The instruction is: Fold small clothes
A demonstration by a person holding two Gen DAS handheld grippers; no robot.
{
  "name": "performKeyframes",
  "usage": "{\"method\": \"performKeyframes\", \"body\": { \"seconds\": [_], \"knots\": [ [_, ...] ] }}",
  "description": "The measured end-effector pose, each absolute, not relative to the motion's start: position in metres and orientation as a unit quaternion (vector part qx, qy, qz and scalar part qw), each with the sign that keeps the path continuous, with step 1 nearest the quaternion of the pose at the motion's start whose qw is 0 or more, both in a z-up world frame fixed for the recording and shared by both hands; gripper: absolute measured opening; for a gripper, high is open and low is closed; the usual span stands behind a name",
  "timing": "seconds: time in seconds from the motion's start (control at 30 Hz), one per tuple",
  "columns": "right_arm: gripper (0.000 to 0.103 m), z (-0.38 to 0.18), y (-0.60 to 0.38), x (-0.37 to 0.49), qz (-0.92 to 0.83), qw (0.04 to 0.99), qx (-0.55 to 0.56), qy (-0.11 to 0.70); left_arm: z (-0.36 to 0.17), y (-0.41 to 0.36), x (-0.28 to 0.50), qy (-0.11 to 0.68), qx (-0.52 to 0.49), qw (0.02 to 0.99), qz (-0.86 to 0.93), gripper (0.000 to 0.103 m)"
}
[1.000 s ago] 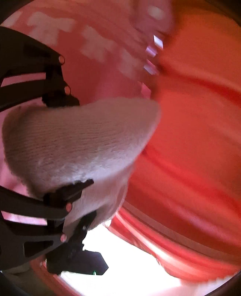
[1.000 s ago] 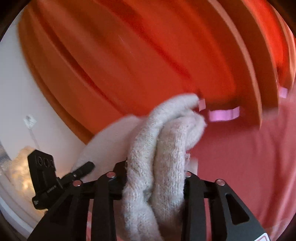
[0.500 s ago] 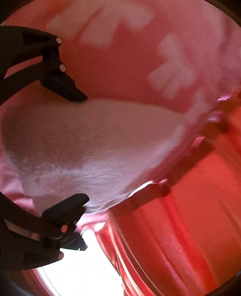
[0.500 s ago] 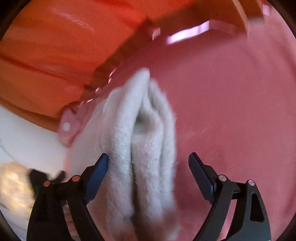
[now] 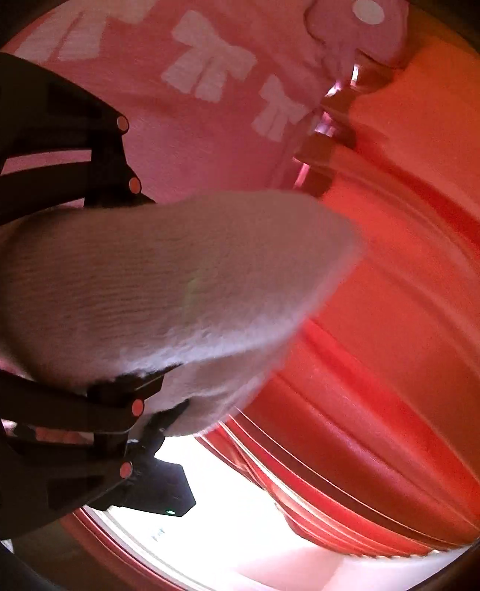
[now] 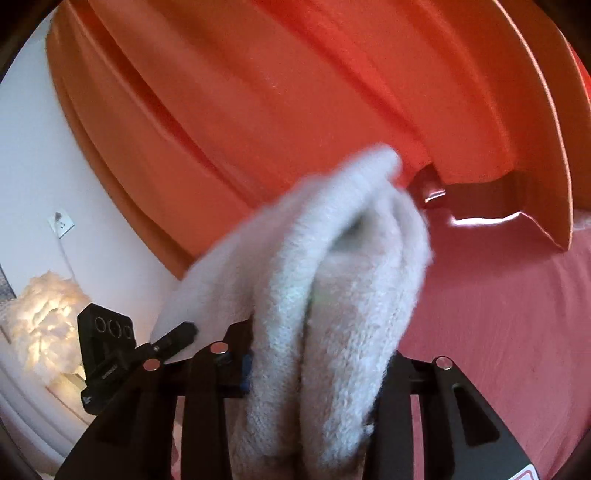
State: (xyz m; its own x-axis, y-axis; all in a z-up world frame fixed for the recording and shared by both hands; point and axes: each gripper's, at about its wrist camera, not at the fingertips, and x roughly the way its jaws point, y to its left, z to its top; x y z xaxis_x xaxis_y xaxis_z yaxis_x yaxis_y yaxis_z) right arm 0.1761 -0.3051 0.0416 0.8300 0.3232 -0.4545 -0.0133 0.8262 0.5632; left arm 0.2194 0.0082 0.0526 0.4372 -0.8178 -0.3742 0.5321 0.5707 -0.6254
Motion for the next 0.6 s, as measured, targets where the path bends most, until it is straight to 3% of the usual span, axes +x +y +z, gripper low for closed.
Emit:
{"method": "performKeyframes", "body": {
  "seconds": [0.13,0.23,0.27,0.3,0.4,0.47,0.53,0.6],
  "knots": [
    [0.042,-0.029,-0.322,0.205,-0.007,0.857,0.296,0.421,-0.004,-0.004,0.236,0.452,-0.135,0.834,-0.286,0.065],
    [0.042,0.005,-0.327,0.185,-0.028,0.88,0.306,0.361,0.02,0.014,0.22,0.41,-0.143,0.86,-0.268,0.066],
    [0.042,0.023,-0.32,0.173,-0.045,0.9,0.279,0.331,0.033,0.019,0.212,0.386,-0.141,0.872,-0.265,0.069],
    [0.042,0.031,-0.316,0.167,-0.047,0.909,0.264,0.318,0.045,0.022,0.204,0.362,-0.135,0.885,-0.259,0.079],
    [0.042,0.041,-0.282,0.153,-0.006,0.923,0.214,0.319,0.059,0.017,0.185,0.326,-0.089,0.913,-0.227,0.081],
    [0.037,0.027,-0.264,0.167,-0.003,0.915,0.173,0.365,0.047,0.002,0.184,0.35,-0.038,0.912,-0.211,0.081],
    [0.019,-0.007,-0.259,0.183,-0.057,0.89,0.109,0.439,0.027,-0.011,0.193,0.384,0.005,0.904,-0.19,0.083],
    [0.016,-0.016,-0.266,0.187,-0.086,0.887,0.084,0.446,0.009,-0.017,0.198,0.412,0.03,0.892,-0.187,0.085]
  ]
}}
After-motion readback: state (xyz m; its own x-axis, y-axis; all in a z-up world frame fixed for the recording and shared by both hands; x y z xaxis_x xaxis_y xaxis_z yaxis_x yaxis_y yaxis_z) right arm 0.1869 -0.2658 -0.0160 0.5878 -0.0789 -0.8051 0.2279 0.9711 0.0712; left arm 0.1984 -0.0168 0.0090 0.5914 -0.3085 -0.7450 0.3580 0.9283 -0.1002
